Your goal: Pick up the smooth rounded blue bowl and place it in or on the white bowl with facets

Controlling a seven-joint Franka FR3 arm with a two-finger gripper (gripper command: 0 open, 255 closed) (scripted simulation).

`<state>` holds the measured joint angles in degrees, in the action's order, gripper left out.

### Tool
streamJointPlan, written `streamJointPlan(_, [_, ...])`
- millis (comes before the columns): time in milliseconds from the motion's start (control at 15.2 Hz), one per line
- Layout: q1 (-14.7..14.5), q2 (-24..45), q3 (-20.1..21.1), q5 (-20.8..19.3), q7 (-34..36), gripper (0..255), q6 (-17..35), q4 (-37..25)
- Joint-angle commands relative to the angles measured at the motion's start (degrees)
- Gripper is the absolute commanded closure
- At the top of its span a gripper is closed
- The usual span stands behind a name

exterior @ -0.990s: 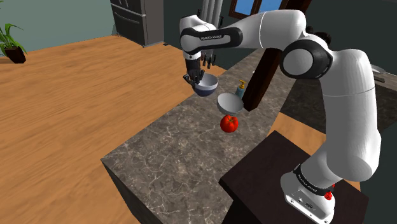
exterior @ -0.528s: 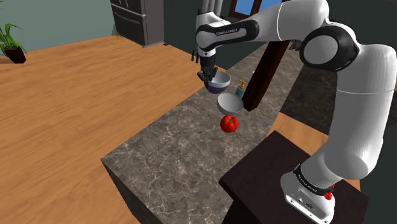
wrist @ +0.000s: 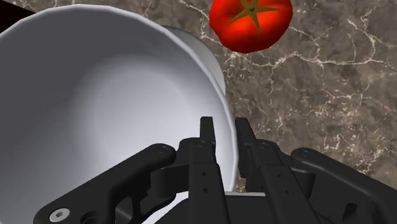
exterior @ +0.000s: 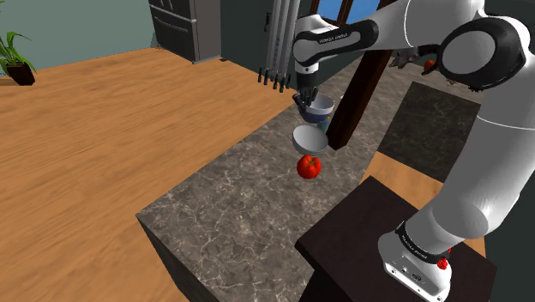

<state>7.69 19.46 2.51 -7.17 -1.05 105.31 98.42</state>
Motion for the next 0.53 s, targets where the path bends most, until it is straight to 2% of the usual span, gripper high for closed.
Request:
streamJointPlan(0, [1.3, -1.8, -0.7, -0.2, -2.0, 255, 0.7, 2.3])
streamJointPlan(462, [1.3, 0.3, -0.8, -0.4, -1.4, 255, 5.3, 4.8])
